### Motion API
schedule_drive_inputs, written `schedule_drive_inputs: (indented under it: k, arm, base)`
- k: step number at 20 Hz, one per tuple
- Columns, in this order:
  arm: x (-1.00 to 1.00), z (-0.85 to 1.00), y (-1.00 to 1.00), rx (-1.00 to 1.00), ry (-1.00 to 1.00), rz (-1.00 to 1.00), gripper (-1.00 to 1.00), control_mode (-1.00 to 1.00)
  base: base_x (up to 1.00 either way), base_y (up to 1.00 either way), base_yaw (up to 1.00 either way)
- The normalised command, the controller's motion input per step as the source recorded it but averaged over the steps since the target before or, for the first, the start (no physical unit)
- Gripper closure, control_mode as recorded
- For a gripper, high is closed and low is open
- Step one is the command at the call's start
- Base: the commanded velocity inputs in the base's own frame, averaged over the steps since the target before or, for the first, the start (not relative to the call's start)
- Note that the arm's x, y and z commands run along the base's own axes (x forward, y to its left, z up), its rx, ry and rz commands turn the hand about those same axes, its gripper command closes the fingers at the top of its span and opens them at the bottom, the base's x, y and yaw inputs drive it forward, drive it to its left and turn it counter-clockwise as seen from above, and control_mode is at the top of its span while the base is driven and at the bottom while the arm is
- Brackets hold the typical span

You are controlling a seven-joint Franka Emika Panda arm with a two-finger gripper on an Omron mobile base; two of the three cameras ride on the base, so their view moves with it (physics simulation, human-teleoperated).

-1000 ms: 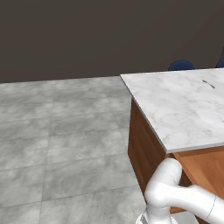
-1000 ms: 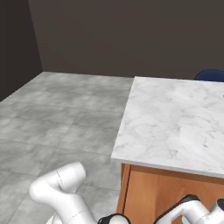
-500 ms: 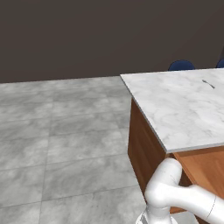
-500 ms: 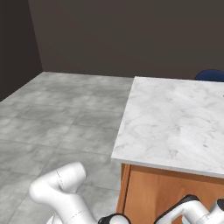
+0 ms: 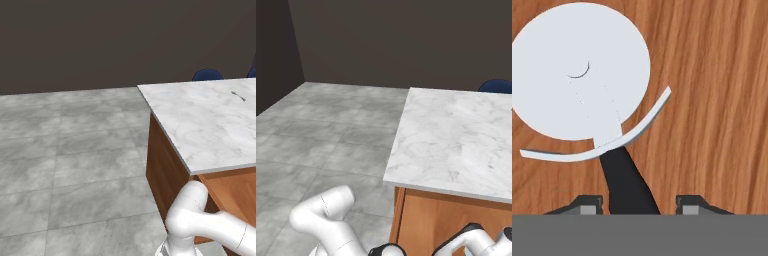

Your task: Take the pizza cutter from the drawer on the right and place it on the dining counter for cutting.

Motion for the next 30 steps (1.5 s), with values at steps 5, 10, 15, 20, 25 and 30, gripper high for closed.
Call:
schedule_drive_inputs:
  k: [5, 10, 15, 20, 25, 30]
  arm:
    - [0.0, 0.01, 0.0, 0.0, 0.0, 0.0, 1.0, -1.0]
    - [-0.1, 0.54, 0.0, 0.0, -0.02, 0.0, 1.0, -1.0]
    - [-0.11, 0.7, 0.01, 0.0, -0.06, 0.0, 1.0, -1.0]
    - [0.0, 0.47, 0.02, 0.0, -0.01, 0.0, 1.0, -1.0]
    - [-0.01, 0.36, 0.0, 0.0, 0.0, 0.0, 1.0, -1.0]
    - [-0.02, 0.35, 0.0, 0.0, 0.0, 0.0, 1.0, -1.0]
  base:
    - [0.0, 0.0, 0.0]
    - [0.0, 0.0, 0.0]
    - [0.0, 0.0, 0.0]
    - [0.0, 0.0, 0.0]
    - [0.0, 0.0, 0.0]
    - [0.0, 0.0, 0.0]
